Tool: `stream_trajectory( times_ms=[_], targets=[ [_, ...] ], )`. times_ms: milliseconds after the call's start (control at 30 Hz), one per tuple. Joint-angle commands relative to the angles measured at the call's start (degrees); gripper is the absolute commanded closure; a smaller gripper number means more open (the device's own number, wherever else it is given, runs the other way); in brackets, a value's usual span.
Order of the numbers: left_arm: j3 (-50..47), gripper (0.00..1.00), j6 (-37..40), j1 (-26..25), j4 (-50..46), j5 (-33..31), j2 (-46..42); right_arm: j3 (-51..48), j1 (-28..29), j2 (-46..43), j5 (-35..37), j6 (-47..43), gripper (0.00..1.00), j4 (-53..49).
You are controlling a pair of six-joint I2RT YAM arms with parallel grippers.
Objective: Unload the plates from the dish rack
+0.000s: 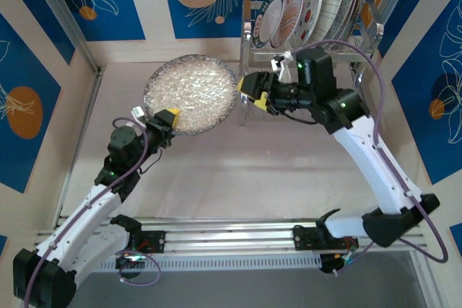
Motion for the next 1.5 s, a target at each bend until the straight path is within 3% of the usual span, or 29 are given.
stream_trajectory(
  times_ms=[0, 167, 467, 800, 1467],
  targets=[
    [7.60, 1.00, 5.97, 1.73, 7.06, -5.76, -2.76, -3.59, 0.95, -4.46, 3.27, -2.36, 0.30, 7.01],
    [6.51, 1.00, 7.44, 5.91, 7.25, -7.03, 0.60, -12.96, 3.57, -11.23, 6.42, -9.66, 0.29, 17.29],
    [4.73, 1.00, 8.20, 14.00, 15.18, 1.30, 10.10, -29.11, 6.14, -23.57, 11.77, -19.41, 0.25, 30.54],
    [1.77, 1.00, 9.42, 19.64, 20.63, 8.07, 19.89, -32.44, 7.50, -25.59, 11.33, -23.09, 0.24, 31.51],
    [4.83, 1.00, 10.64, 23.17, 35.53, 15.68, 44.15, -31.68, 8.43, -23.27, 13.27, -24.39, 0.23, 30.61]
  ],
)
